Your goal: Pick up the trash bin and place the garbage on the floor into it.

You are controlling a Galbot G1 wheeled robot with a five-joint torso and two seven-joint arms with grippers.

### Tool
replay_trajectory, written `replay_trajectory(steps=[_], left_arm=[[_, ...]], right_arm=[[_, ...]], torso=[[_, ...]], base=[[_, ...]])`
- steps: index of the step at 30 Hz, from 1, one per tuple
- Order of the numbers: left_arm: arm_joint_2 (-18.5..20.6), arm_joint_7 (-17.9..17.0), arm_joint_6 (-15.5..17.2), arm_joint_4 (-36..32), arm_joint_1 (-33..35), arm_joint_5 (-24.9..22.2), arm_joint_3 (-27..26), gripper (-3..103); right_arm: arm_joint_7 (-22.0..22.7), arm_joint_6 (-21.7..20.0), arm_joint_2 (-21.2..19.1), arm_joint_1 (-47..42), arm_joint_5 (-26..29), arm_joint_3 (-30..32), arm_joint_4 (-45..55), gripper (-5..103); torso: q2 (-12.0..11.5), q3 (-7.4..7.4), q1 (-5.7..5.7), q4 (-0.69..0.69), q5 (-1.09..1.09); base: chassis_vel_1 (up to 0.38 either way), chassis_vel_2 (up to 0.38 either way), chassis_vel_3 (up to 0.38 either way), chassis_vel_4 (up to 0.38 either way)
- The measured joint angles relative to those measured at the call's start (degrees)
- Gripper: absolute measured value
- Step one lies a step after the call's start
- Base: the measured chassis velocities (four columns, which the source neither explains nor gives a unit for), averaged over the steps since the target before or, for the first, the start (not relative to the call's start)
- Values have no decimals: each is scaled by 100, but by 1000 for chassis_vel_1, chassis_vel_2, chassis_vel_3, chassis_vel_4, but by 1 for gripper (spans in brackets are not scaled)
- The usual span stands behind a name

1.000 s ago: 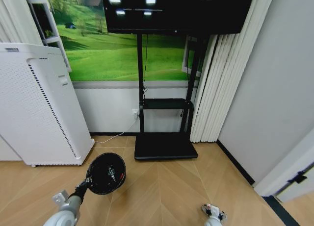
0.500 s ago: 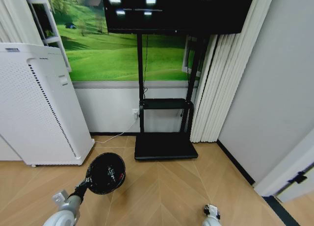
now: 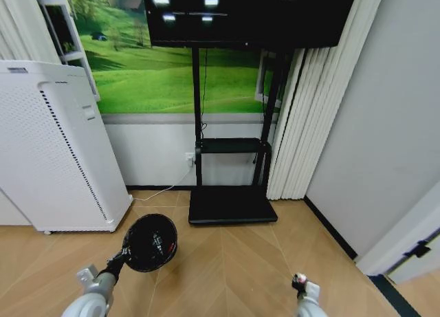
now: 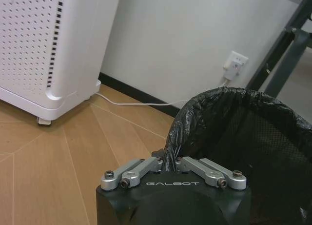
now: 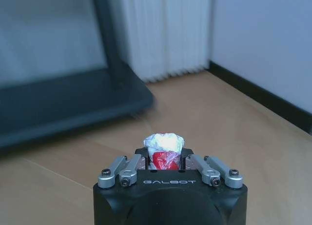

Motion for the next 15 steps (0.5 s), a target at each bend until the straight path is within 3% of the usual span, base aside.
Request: replay_trajectory(steps=[1, 4, 5, 8, 9, 11, 13, 15], left_arm=[[0, 0, 0, 0, 0, 0, 0, 3], [168, 272, 48, 55, 27, 163, 148, 3], [168, 272, 48, 55, 27, 163, 148, 3], [380, 715, 86, 175, 11, 453, 283, 3], [380, 715, 86, 175, 11, 453, 283, 3], [720, 1192, 46, 384, -151, 953, 575, 3], [812, 1298, 40, 411, -189, 1017, 654, 3], [999, 1636, 6, 421, -218, 1120, 795, 3]], right_arm=[[0, 0, 0, 0, 0, 0, 0, 30], [-394, 3, -367, -852, 127, -167, 1628, 30], [-394, 3, -367, -852, 127, -167, 1628, 30], [-657, -6, -490, -1245, 29, -510, 2459, 30], [-657, -6, -490, -1245, 29, -510, 2459, 30], [-979, -6, -553, -1491, -216, -792, 2862, 30], [-1092, 9, -601, -1540, -293, -863, 2919, 30], [-1448, 123, -844, -1461, -455, -1193, 2969, 30]], torso=[[0, 0, 0, 0, 0], [0, 0, 0, -2, 3], [0, 0, 0, -2, 3], [0, 0, 0, 1, 5], [0, 0, 0, 1, 5], [0, 0, 0, -1, 4], [0, 0, 0, -4, 4], [0, 0, 0, -3, 4]], base=[[0, 0, 0, 0], [0, 0, 0, 0], [0, 0, 0, 0], [0, 0, 0, 0], [0, 0, 0, 0], [0, 0, 0, 0], [0, 0, 0, 0], [0, 0, 0, 0]])
